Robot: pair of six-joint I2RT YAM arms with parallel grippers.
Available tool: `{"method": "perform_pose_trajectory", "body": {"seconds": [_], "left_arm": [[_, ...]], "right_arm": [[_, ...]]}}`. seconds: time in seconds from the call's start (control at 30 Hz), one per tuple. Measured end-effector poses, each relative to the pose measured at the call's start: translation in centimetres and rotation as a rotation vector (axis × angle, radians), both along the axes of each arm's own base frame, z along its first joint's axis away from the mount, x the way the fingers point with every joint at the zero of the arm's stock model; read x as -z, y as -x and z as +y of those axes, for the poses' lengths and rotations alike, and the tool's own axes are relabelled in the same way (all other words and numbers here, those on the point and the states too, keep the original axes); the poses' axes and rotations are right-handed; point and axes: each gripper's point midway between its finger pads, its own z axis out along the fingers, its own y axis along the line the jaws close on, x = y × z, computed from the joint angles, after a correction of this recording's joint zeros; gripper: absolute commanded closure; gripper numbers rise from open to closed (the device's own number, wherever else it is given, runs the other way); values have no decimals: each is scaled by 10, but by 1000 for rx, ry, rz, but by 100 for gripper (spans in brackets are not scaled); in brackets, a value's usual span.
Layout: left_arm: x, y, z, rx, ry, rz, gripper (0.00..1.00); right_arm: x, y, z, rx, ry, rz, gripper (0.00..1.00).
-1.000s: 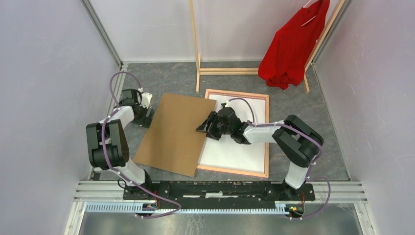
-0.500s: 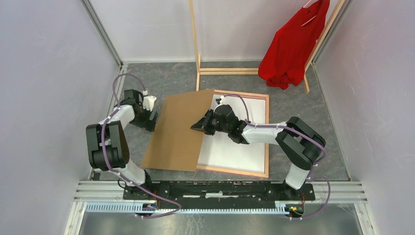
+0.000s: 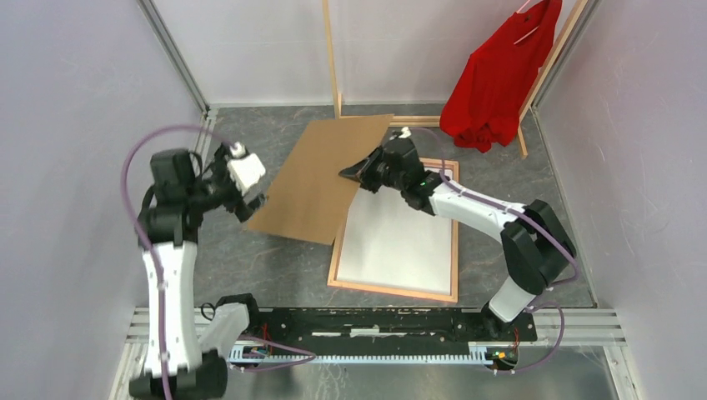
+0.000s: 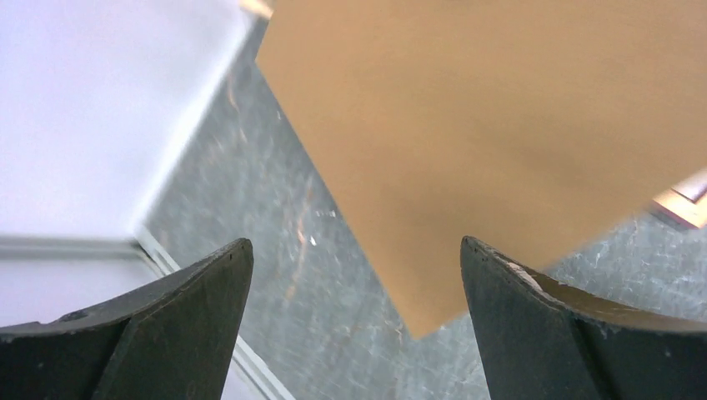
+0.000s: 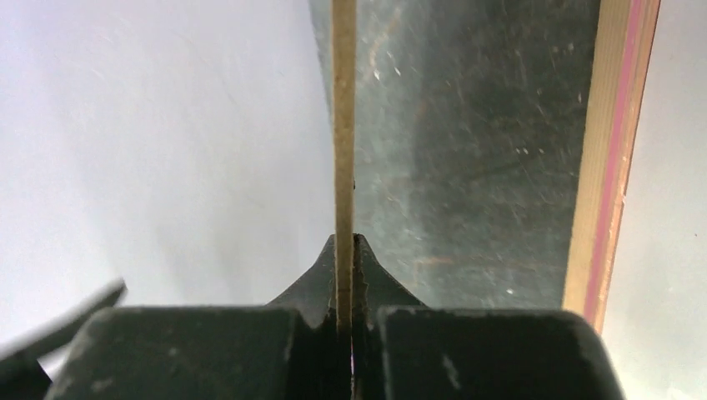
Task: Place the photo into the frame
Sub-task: Pick up the photo frame item at the center of the board.
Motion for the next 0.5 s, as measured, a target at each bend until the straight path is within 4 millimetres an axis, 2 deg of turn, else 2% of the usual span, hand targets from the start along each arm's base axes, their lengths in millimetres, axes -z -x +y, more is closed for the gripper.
{"method": "perform_pose_trajectory", "body": {"seconds": [0.1,0.2,0.37,0.5], "left_arm": [[-21,36,-17,118,-34,-138,0],[-20,59,-24,201,-84,-189,0],[-9,82,-29,287,-152,-235,0],[-7,96,-35,340,-207,-352,1]], "right_arm": [[-26,-15,-18,79,-65,6,100],[-48,-22,-30,130,-129,16,100],[-68,-20,-34,148,-193,31,100],[-71,-16,-30,131,-222,56,100]]}}
